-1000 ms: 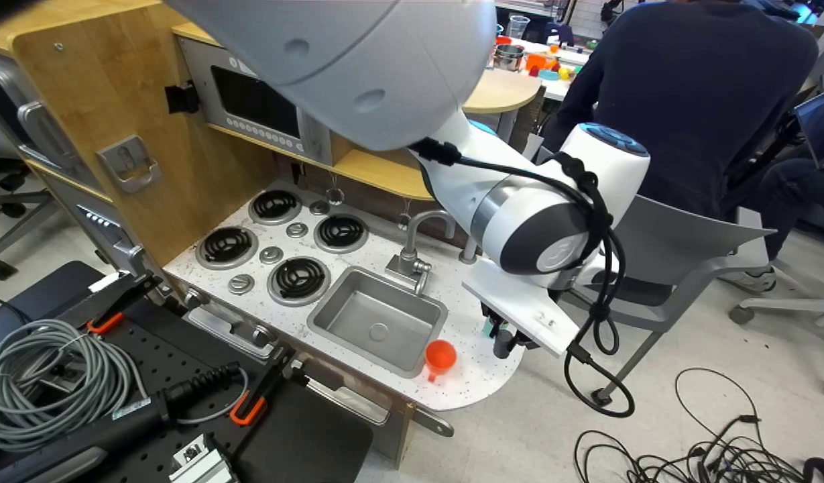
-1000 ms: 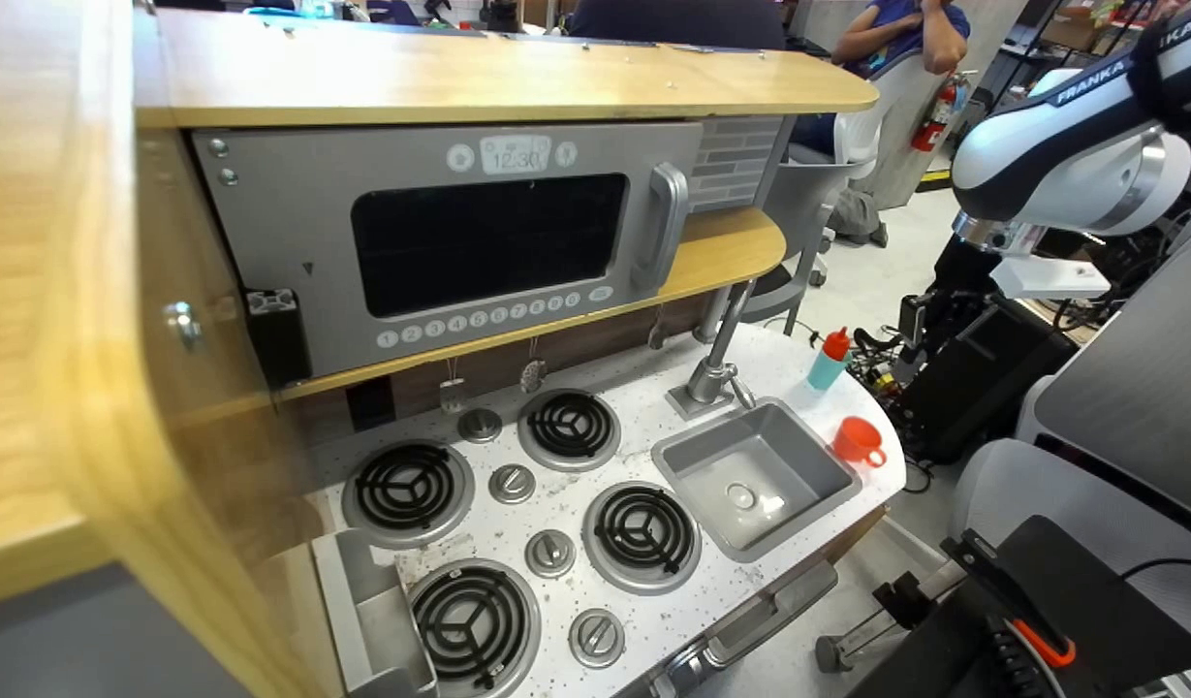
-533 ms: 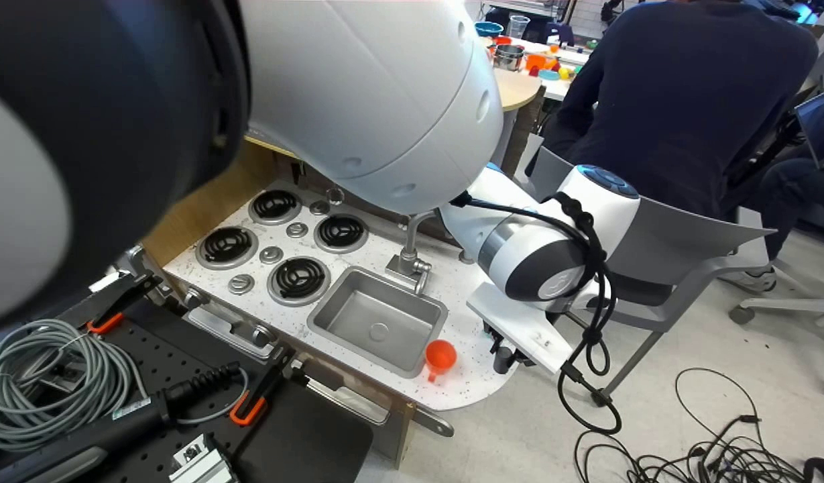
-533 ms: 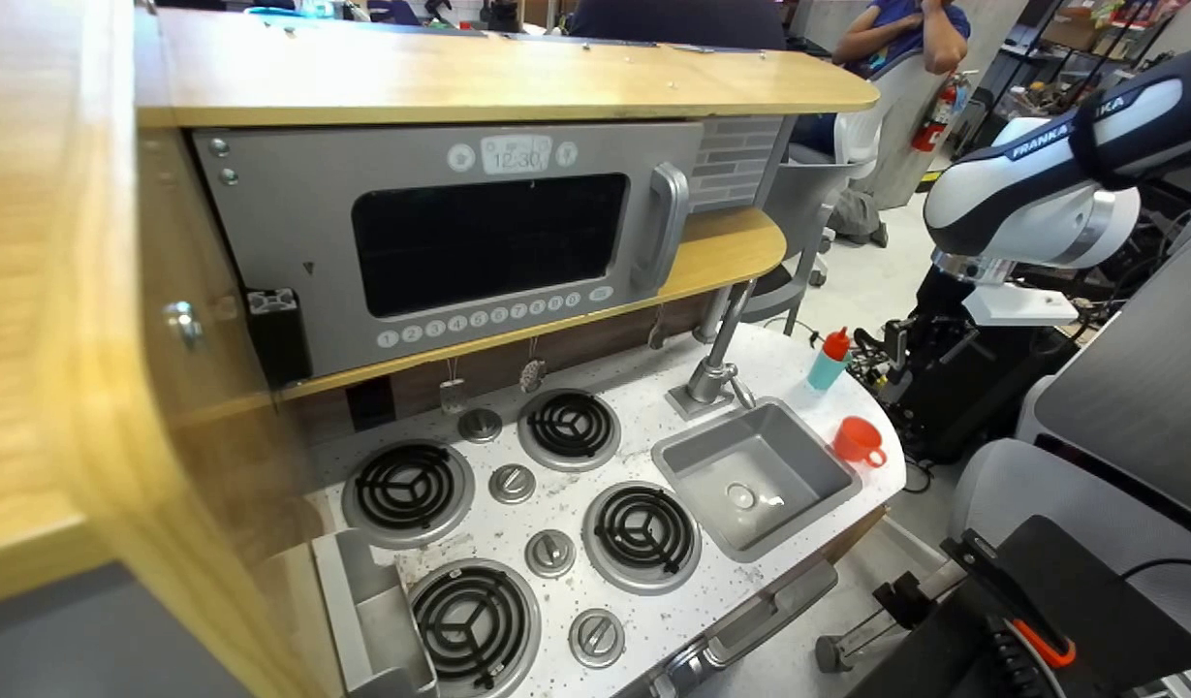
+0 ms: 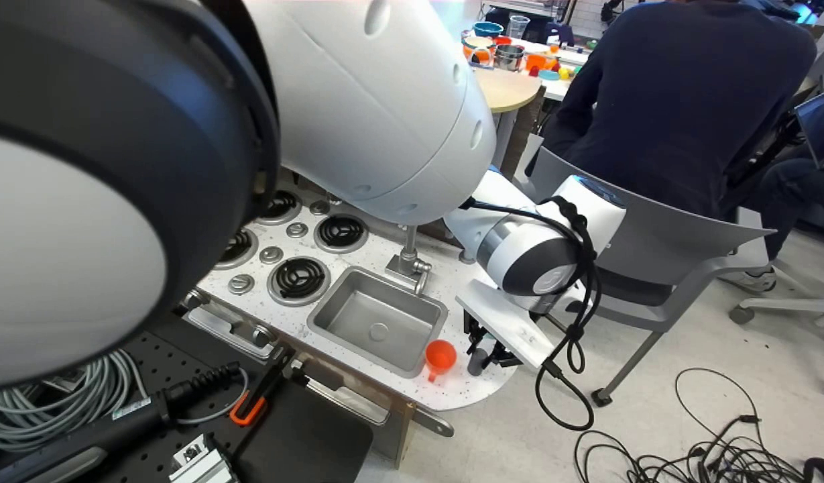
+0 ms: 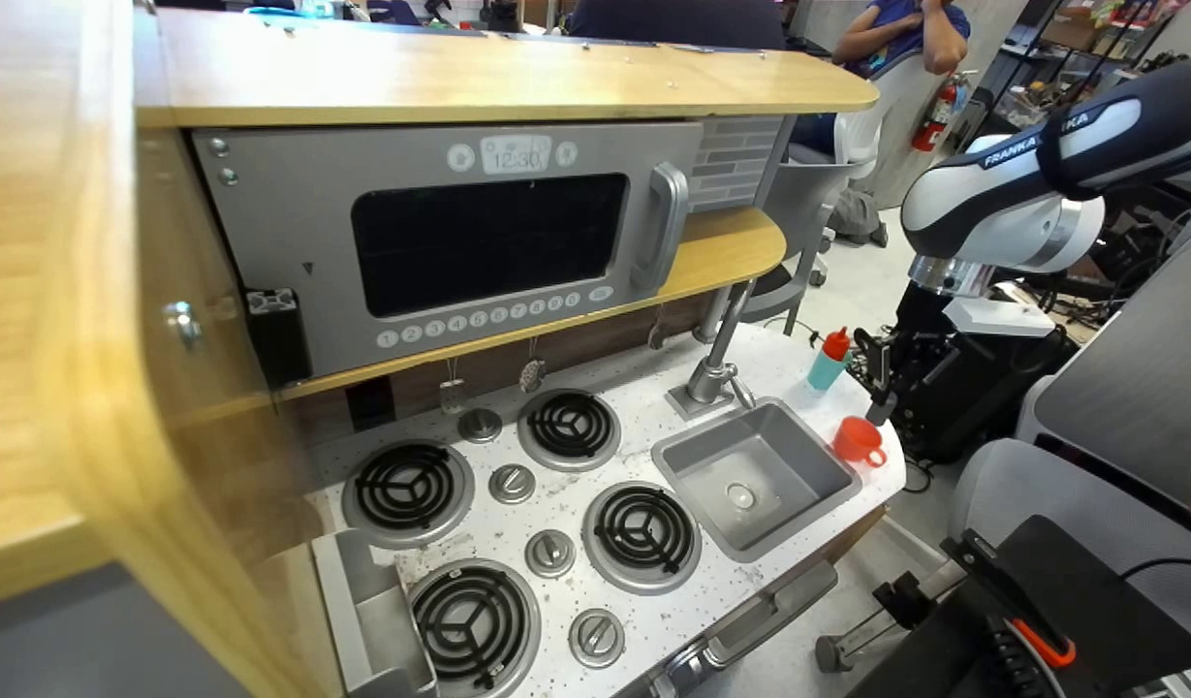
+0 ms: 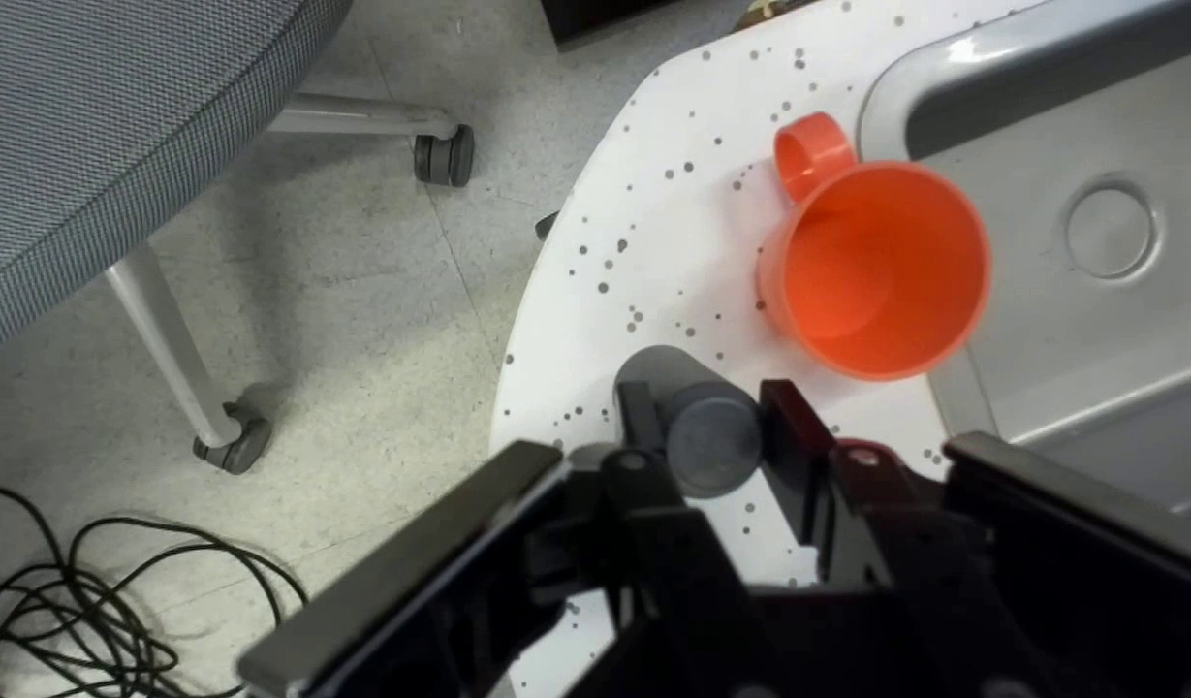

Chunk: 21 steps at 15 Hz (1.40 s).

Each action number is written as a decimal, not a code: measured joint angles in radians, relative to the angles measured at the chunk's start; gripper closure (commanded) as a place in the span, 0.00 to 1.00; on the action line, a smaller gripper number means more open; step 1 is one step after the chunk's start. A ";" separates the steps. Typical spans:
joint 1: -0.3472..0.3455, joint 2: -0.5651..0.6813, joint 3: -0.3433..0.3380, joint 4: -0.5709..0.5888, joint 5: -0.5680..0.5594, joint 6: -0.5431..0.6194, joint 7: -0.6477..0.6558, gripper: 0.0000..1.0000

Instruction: Remove the grey cylinder from the orange mug and place it on the counter

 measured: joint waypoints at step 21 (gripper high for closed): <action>0.016 -0.201 -0.019 -0.160 -0.039 0.136 -0.149 0.00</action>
